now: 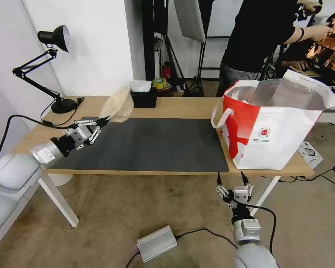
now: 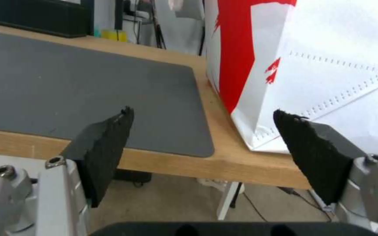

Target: Pick up the trash from the table and place it into the takeout bag.

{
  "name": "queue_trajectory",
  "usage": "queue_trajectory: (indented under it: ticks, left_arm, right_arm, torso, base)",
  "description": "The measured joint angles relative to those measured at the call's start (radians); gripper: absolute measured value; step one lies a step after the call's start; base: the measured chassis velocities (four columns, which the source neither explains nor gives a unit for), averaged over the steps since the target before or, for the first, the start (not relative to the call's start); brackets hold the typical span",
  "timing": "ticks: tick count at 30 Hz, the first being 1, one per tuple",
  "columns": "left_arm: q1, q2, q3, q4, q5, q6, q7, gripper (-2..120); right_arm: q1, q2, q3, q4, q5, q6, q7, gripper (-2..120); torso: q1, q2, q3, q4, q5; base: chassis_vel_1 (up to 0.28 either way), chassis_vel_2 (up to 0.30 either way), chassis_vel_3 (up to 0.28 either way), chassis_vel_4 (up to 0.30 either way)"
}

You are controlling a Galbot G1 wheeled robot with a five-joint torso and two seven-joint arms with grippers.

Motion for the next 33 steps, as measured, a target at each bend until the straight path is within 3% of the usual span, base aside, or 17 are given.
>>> queue_trajectory:
  ticks: [6,11,15,33]
  left_arm:
    - [-0.12,0.011,0.107,0.016,-0.021,0.003,0.001,0]
    - [-0.291,0.007,0.264,0.06,-0.038,0.005,0.006,0]
    - [-0.382,-0.006,0.344,0.085,-0.045,0.005,0.008,0]
    - [-0.728,-0.094,0.642,0.222,-0.048,-0.007,0.025,0]
  right_arm:
    - [0.001,-0.001,-0.001,0.0,0.0,-0.002,0.0,86]
    - [0.006,-0.003,-0.001,0.0,0.0,-0.003,-0.001,86]
    - [0.006,-0.003,0.0,0.0,0.0,-0.003,-0.001,86]
    - [-0.003,0.006,0.006,0.004,-0.002,-0.003,-0.002,86]
  torso:
    - [0.0,0.0,0.0,0.0,0.0]
    - [0.0,0.0,0.0,0.0,-0.0001]
    - [0.0,0.0,0.0,0.0,0.0001]
    - [0.0,0.0,0.0,-0.0001,0.0001]
  base:
    - [0.0,0.0,0.0,0.0]
    - [0.0,0.0,0.0,0.0]
    - [0.0,0.0,0.0,0.0]
    - [0.0,0.0,0.0,0.0]
